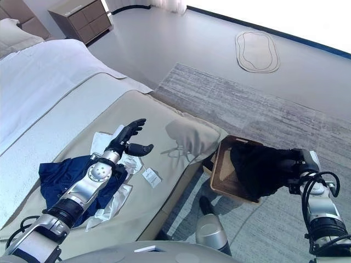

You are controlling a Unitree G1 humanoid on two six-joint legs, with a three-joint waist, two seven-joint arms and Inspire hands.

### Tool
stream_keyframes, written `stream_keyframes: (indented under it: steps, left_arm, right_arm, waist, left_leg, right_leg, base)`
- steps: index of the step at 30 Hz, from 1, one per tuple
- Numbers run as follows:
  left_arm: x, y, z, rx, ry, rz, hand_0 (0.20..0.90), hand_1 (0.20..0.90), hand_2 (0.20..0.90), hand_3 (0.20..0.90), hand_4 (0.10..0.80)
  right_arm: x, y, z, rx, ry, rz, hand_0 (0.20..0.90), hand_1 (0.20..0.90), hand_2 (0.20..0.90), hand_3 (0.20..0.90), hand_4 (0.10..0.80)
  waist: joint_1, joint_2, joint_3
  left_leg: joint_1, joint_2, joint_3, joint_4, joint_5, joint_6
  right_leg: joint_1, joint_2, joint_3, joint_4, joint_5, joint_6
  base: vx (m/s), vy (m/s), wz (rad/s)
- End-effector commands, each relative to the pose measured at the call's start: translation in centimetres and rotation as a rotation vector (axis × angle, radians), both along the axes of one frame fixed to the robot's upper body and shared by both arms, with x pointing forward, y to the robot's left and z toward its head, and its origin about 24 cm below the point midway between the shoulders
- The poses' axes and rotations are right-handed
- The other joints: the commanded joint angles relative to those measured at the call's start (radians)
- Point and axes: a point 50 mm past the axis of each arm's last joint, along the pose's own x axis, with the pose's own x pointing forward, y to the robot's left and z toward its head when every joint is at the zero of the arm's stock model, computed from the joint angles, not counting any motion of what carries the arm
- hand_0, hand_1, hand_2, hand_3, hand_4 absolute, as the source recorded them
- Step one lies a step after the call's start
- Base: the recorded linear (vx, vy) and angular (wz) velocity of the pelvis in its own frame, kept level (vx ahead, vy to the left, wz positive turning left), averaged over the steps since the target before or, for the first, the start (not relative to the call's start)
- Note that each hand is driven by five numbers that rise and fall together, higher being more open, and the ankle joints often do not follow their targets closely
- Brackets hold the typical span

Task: Pick up the clothes from the bed and place them into the basket

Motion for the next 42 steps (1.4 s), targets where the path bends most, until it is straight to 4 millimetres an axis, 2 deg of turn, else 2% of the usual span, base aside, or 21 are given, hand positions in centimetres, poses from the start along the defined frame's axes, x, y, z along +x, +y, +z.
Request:
stream_keyframes:
  steps: [1, 8, 18, 19, 20, 21, 25, 31, 42]
  left_arm:
    - [1.9, -1.8, 4.5, -0.029, -0.211, -0.084, 0.900, 0.900, 0.900, 0.900, 0.800]
    - [1.9, -1.9, 4.4, -0.030, -0.210, -0.098, 0.900, 0.900, 0.900, 0.900, 0.800]
    - [2.1, -2.6, 4.4, -0.039, -0.204, -0.119, 0.900, 0.900, 0.900, 0.900, 0.800]
    - [2.1, -2.7, 4.4, -0.039, -0.206, -0.119, 0.900, 0.900, 0.900, 0.900, 0.800]
    - [2.1, -2.7, 4.4, -0.040, -0.206, -0.118, 0.900, 0.900, 0.900, 0.900, 0.800]
    - [2.1, -2.8, 4.4, -0.040, -0.206, -0.118, 0.900, 0.900, 0.900, 0.900, 0.800]
    - [2.0, -2.9, 4.2, -0.041, -0.197, -0.120, 0.900, 0.900, 0.900, 0.900, 0.800]
    - [1.8, -2.9, 4.1, -0.044, -0.191, -0.122, 0.900, 0.900, 0.900, 0.900, 0.800]
    - [1.5, -2.7, 3.7, -0.044, -0.192, -0.101, 0.900, 0.900, 0.900, 0.900, 0.800]
  right_arm:
    - [3.8, -1.1, 5.6, -0.100, -0.212, 0.008, 0.300, 0.300, 0.300, 0.200, 0.100]
    - [4.6, 0.3, 4.6, -0.080, -0.173, 0.077, 0.300, 0.300, 0.300, 0.200, 0.100]
    - [4.4, 2.1, 1.3, -0.018, -0.046, 0.159, 0.300, 0.300, 0.300, 0.200, 0.100]
    - [4.4, 2.3, 1.0, -0.019, -0.031, 0.158, 0.359, 0.359, 0.359, 0.269, 0.169]
    - [4.2, 2.4, 0.6, -0.020, -0.019, 0.151, 0.516, 0.516, 0.516, 0.453, 0.353]
    - [3.9, 2.5, -0.1, -0.003, -0.003, 0.133, 0.900, 0.900, 0.900, 0.900, 0.800]
    - [3.1, 2.8, -1.7, 0.047, 0.022, 0.114, 0.900, 0.900, 0.900, 0.900, 0.800]
    - [2.4, 3.0, -2.6, 0.056, 0.037, 0.100, 0.900, 0.900, 0.900, 0.900, 0.800]
    - [3.1, 3.4, -1.2, 0.034, -0.051, 0.113, 0.900, 0.900, 0.900, 0.900, 0.800]
  waist:
    - [0.047, 0.025, -0.046]
    - [0.061, 0.028, -0.040]
    - [0.076, 0.032, -0.046]
    - [0.077, 0.032, -0.045]
    - [0.079, 0.032, -0.046]
    - [0.083, 0.033, -0.046]
    - [0.091, 0.032, -0.053]
    - [0.098, 0.030, -0.057]
    - [0.101, 0.026, -0.060]
  left_leg:
    - [-0.036, -0.034, -0.108, 0.104, -0.144, 0.055]
    - [-0.039, -0.034, -0.114, 0.097, -0.137, 0.052]
    - [-0.033, -0.037, -0.126, 0.084, -0.127, 0.050]
    - [-0.032, -0.037, -0.127, 0.084, -0.126, 0.050]
    - [-0.032, -0.037, -0.127, 0.084, -0.125, 0.050]
    - [-0.030, -0.036, -0.129, 0.083, -0.124, 0.050]
    - [-0.028, -0.037, -0.129, 0.078, -0.118, 0.050]
    - [-0.023, -0.036, -0.134, 0.075, -0.115, 0.049]
    - [-0.017, -0.038, -0.143, 0.062, -0.107, 0.048]
  right_leg:
    - [-0.038, 0.065, -0.114, 0.016, -0.023, -0.009]
    - [-0.034, 0.063, -0.123, 0.012, -0.026, -0.012]
    - [-0.021, 0.062, -0.131, 0.008, -0.030, -0.014]
    - [-0.020, 0.061, -0.132, 0.008, -0.030, -0.014]
    - [-0.018, 0.061, -0.133, 0.007, -0.030, -0.013]
    - [-0.015, 0.061, -0.135, 0.007, -0.030, -0.013]
    - [-0.013, 0.060, -0.136, 0.004, -0.027, -0.016]
    - [-0.005, 0.060, -0.140, 0.003, -0.030, -0.016]
    - [0.004, 0.064, -0.141, 0.001, -0.031, -0.016]
  base:
    - [0.000, 0.000, 0.00]
    - [-0.002, -0.004, 0.01]
    - [-0.001, -0.001, 0.00]
    - [0.000, 0.000, 0.00]
    - [-0.001, 0.006, 0.07]
    - [0.000, 0.009, 0.11]
    - [0.001, 0.002, 0.07]
    - [0.003, 0.002, 0.02]
    - [0.000, 0.000, 0.00]
